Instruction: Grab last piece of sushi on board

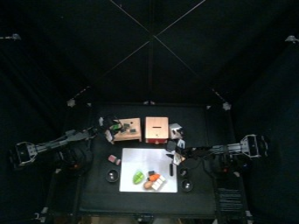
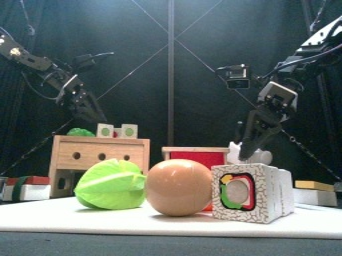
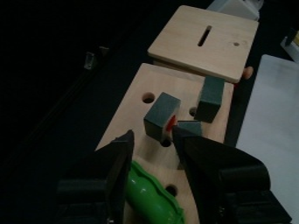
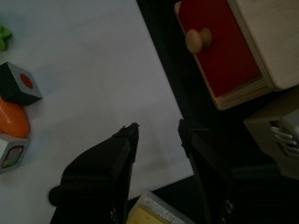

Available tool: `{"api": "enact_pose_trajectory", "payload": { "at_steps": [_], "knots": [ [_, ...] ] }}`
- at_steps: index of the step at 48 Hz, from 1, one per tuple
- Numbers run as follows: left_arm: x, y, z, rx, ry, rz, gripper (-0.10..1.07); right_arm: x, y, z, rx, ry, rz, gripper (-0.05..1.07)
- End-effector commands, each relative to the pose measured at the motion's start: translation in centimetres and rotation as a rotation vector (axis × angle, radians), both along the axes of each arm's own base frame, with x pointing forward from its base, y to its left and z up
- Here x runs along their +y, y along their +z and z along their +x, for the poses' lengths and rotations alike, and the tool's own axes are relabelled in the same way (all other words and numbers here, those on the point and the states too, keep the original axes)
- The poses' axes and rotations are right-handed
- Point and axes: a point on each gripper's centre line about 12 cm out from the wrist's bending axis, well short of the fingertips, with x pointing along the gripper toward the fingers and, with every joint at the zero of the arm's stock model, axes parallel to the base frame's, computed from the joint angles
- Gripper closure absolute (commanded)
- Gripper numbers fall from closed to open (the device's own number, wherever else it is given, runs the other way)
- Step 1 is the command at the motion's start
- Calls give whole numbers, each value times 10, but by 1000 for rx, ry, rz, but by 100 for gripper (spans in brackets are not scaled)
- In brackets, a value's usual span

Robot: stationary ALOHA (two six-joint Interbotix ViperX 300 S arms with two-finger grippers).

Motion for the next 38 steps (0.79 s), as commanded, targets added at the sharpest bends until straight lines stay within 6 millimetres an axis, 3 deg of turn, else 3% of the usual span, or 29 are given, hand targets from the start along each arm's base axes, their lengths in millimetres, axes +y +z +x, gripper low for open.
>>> {"api": "enact_pose_trajectory", "payload": {
  "at_steps": [1, 12, 21, 38],
  "knots": [
    [-2, 17, 7, -68, -25, 42, 19, -1, 11, 6, -38, 4, -5, 23],
    [-42, 35, 26, -180, -187, 70, 19, -1, 12, 6, -41, 5, -5, 23],
    [-86, 31, 49, -232, -344, 13, 19, -1, 13, 7, -42, 4, -6, 23],
    [-138, -19, 105, -88, -515, -63, 19, 0, 12, 7, -41, 6, -4, 23]
  ]
}}
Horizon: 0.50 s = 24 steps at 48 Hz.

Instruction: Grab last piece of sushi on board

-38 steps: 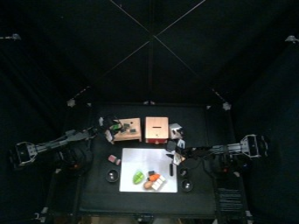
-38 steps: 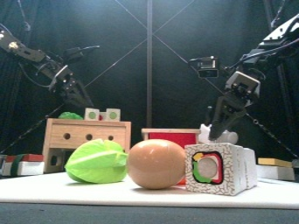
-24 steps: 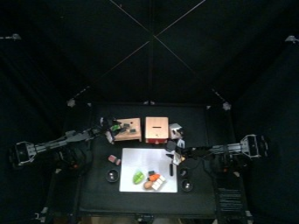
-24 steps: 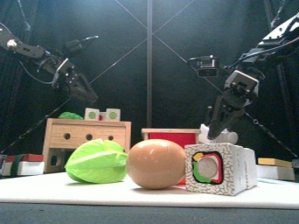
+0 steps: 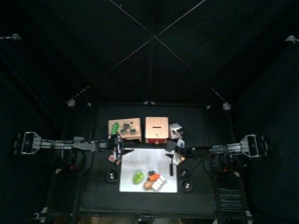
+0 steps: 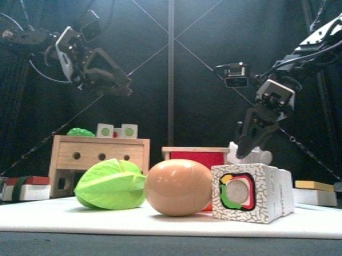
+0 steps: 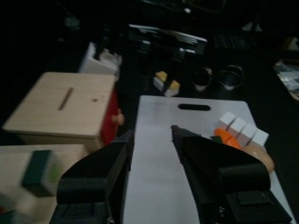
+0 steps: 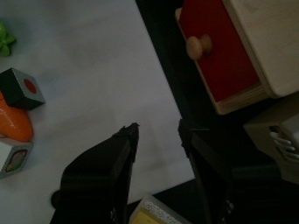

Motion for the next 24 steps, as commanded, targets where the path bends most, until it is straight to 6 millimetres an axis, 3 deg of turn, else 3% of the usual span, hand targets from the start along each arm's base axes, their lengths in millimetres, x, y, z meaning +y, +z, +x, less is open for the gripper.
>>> {"api": "enact_pose_trajectory", "payload": {
  "at_steps": [1, 11, 24],
  "knots": [
    [-12, -6, 23, 17, -39, 1, 19, 0, 10, 5, -34, 3, -2, 23],
    [-35, -33, 46, 98, -94, -4, 19, 1, 9, 4, -31, 6, -2, 23],
    [-62, -51, 77, 163, -153, 0, 18, 1, 9, 5, -33, 6, 1, 23]
  ]
}}
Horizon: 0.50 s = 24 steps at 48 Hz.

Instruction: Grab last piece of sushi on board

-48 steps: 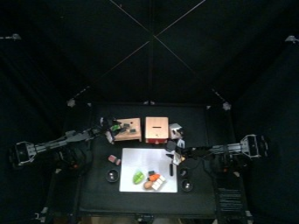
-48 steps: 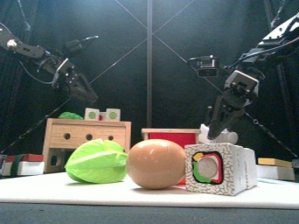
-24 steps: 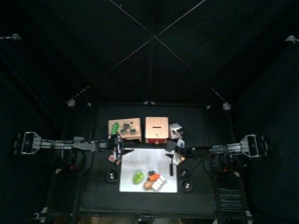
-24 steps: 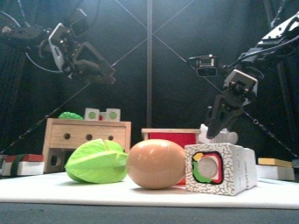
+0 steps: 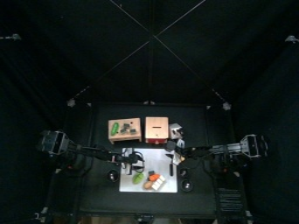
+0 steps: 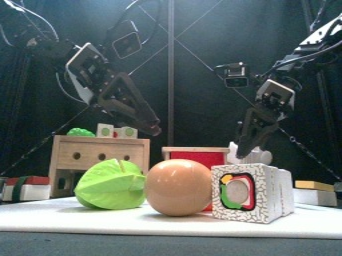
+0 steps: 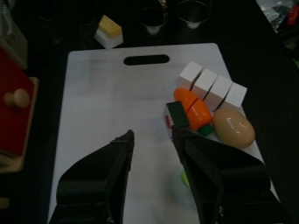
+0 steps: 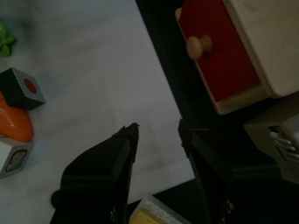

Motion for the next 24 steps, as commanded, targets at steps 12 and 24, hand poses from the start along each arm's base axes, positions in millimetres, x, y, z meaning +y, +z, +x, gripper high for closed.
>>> {"api": "enact_pose_trajectory", "payload": {
  "at_steps": [12, 24],
  "knots": [
    [-19, -7, 34, 25, -11, -26, 7, 1, 9, 4, -33, 4, 0, 23],
    [-18, -22, 45, 55, 5, -30, 6, 0, 10, 5, -34, 4, 0, 23]
  ]
}}
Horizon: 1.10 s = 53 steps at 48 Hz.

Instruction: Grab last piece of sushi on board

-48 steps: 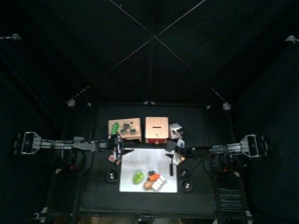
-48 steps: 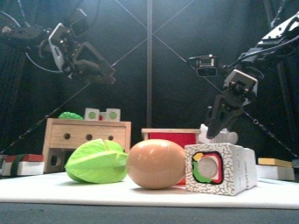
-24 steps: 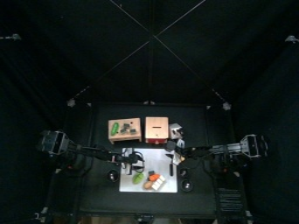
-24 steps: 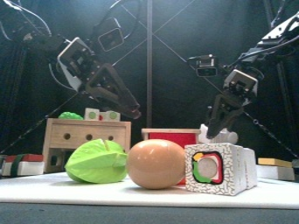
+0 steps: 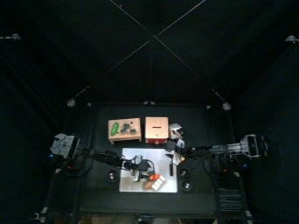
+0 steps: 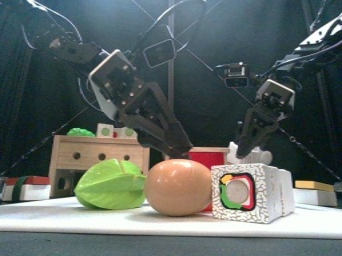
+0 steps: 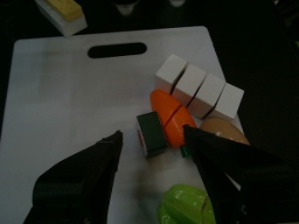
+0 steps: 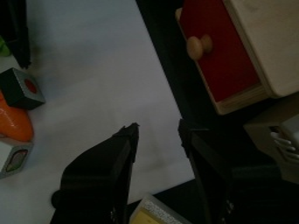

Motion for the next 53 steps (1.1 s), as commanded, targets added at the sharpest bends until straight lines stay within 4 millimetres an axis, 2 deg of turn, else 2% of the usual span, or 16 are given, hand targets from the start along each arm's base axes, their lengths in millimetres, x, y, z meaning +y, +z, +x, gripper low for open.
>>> {"api": "enact_pose_trajectory", "payload": {
  "at_steps": [1, 18, 28, 41, 53],
  "knots": [
    [0, 10, 10, -35, 5, -5, 6, 0, 10, 5, -34, 4, 0, 23],
    [1, -7, 10, 36, 14, -4, 8, 0, 10, 5, -34, 5, -2, 23],
    [6, -12, 13, 59, 24, -1, 16, 0, 10, 5, -34, 5, -2, 23],
    [11, -6, 14, 45, 35, -2, 35, 0, 9, 5, -33, 3, -2, 23],
    [12, 16, 15, -6, 29, 1, 38, 0, 9, 5, -33, 5, -2, 23]
  ]
}}
